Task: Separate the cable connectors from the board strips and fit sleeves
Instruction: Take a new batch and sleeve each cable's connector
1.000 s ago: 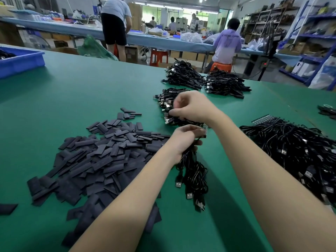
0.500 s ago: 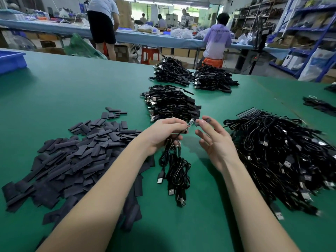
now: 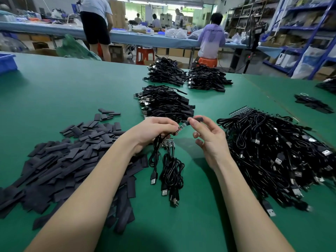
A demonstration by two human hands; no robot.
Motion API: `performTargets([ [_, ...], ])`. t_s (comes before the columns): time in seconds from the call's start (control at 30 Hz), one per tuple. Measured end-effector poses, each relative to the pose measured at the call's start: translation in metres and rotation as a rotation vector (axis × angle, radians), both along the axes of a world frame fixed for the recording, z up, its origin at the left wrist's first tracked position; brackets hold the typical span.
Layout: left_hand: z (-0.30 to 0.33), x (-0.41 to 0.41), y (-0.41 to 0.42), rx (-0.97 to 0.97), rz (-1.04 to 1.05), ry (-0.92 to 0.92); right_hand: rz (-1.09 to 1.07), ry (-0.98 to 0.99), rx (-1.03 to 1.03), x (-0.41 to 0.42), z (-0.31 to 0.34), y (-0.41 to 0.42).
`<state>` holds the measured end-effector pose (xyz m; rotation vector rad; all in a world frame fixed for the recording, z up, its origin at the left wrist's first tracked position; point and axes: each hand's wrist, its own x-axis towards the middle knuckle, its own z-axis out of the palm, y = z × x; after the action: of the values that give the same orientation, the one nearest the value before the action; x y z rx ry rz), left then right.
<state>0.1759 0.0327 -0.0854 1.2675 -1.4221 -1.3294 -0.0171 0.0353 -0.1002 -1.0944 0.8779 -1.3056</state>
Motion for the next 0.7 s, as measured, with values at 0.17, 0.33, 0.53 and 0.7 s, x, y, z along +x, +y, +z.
performTargets([
  [0.17,0.001,0.005,0.001,-0.055,-0.031,-0.072,0.058,0.079,-0.039,-0.008,0.001,-0.002],
  [0.33,0.005,0.010,0.005,-0.104,-0.111,-0.136,0.214,0.118,-0.056,-0.021,0.003,-0.004],
  [0.53,0.003,0.010,0.006,-0.125,-0.146,-0.115,0.269,0.122,-0.110,-0.022,0.004,-0.003],
  [0.7,0.002,0.011,0.005,-0.130,-0.173,-0.113,0.275,0.049,-0.100,-0.017,0.000,0.001],
])
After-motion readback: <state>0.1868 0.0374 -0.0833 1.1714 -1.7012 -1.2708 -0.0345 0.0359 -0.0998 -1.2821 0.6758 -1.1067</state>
